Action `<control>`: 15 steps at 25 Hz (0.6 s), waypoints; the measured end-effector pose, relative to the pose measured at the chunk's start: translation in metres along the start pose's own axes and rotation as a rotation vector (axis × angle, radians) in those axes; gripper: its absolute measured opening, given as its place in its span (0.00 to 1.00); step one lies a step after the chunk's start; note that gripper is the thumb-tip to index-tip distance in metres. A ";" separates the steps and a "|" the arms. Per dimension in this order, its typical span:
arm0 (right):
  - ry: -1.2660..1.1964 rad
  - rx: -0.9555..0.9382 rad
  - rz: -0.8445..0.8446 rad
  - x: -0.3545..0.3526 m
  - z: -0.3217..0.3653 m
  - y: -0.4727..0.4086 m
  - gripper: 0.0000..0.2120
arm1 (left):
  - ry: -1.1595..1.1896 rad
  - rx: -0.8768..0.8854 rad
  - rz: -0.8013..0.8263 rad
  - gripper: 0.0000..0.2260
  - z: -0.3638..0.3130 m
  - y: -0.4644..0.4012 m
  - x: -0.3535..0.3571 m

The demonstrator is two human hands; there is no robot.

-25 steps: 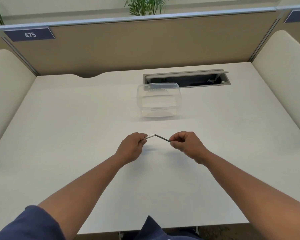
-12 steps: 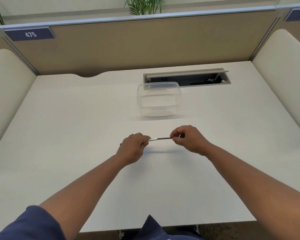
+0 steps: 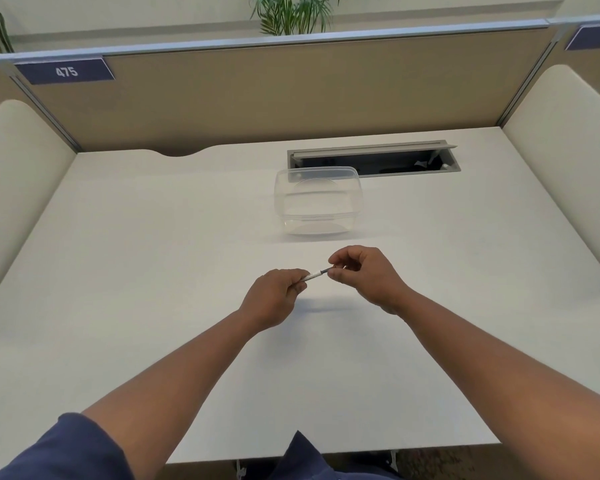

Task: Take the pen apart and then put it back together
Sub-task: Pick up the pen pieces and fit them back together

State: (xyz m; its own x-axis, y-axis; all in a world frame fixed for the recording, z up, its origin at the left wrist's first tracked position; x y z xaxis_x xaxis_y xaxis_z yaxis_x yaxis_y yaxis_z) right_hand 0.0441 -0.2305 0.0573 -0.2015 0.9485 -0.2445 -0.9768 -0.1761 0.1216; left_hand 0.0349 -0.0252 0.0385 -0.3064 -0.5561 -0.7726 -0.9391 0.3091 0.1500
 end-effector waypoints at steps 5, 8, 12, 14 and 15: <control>-0.080 0.020 -0.039 -0.003 -0.001 0.001 0.09 | 0.116 -0.018 -0.041 0.05 0.000 -0.001 0.002; -0.056 0.003 -0.040 -0.001 -0.002 0.002 0.07 | 0.164 -0.010 -0.042 0.06 0.000 -0.003 0.002; 0.035 -0.097 -0.071 0.005 0.002 0.004 0.06 | 0.196 -0.015 -0.041 0.06 0.001 -0.005 0.005; 0.100 -0.155 -0.082 0.009 0.005 0.004 0.07 | 0.227 -0.021 -0.044 0.06 0.001 -0.007 0.006; 0.132 -0.180 -0.078 0.010 0.005 0.004 0.08 | 0.244 -0.022 -0.048 0.05 0.001 -0.007 0.006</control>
State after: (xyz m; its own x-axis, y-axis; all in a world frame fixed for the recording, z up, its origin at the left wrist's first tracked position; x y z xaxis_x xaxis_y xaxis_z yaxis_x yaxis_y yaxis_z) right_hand 0.0380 -0.2201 0.0606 -0.1214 0.9205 -0.3714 -0.9845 -0.1595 -0.0735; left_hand 0.0398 -0.0296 0.0324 -0.2876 -0.7403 -0.6077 -0.9558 0.2627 0.1322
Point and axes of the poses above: each hand's wrist, its own y-axis away from the middle knuckle, its own x-axis out of the palm, z = x × y, the point moved 4 cm from there along -y, towards the middle knuckle, and after that the axes turned 4 degrees about -x, right-handed, at the moved point
